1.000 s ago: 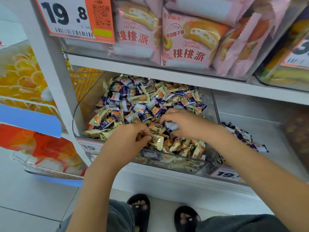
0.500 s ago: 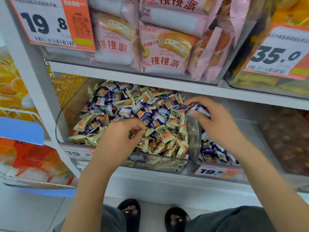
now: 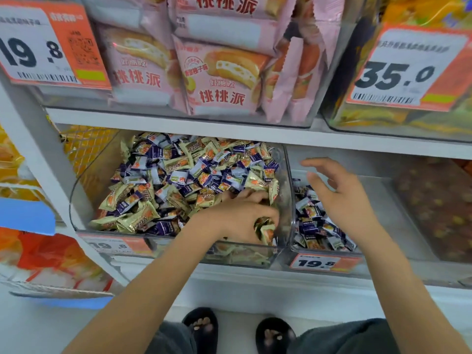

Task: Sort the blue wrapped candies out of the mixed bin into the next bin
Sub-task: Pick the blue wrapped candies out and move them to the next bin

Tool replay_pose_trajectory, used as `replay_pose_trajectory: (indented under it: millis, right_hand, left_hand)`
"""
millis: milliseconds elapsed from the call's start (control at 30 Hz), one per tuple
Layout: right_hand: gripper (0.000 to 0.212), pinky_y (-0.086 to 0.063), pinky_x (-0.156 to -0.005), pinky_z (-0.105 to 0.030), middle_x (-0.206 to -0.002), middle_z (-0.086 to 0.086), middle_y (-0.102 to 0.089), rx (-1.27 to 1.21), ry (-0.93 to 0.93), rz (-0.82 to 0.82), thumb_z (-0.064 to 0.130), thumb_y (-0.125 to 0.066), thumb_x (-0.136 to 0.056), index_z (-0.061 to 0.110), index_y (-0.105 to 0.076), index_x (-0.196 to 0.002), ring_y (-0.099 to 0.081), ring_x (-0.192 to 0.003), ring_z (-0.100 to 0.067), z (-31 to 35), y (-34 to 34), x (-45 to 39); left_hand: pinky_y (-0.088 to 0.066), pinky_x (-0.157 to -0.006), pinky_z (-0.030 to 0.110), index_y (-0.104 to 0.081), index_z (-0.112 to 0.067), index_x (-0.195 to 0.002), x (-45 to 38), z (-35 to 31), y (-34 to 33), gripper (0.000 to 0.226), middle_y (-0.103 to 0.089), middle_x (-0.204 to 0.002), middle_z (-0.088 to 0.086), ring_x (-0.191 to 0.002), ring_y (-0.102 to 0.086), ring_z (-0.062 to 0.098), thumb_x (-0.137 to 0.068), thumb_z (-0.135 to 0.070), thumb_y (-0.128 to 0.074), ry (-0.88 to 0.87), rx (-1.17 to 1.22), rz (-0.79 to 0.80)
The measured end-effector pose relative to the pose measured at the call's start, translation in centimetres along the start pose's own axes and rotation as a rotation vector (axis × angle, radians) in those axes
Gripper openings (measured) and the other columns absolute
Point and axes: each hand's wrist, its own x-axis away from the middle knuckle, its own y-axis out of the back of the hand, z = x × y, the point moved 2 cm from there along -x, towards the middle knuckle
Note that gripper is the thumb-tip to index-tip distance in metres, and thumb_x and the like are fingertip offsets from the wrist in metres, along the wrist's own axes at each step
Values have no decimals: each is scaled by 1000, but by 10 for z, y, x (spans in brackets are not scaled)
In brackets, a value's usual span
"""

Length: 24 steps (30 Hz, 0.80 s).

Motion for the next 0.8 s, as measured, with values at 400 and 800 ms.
replay_pose_trajectory:
  millis: [400, 800]
  right_hand:
    - [25, -41, -78, -19, -93, 16, -65, -74, -45, -26, 8, -53, -92, 29, -66, -100, -59, -90, 0, -23, -11, -3]
    - [24, -51, -80, -23, -99, 5, -68, 598, 329, 909, 9, -60, -88, 24, -67, -106, -62, -87, -9, 53, -51, -6]
  left_hand:
    - [-30, -103, 48, -55, -36, -75, 15, 46, 13, 22, -47, -113, -28, -117, -35, 6, -63, -38, -74, -112, 137, -290]
    - [-35, -97, 54, -54, -41, -85, 33, 64, 15, 33, -49, -110, -32, -114, -43, 11, -53, -50, -59, 7, 178, -540]
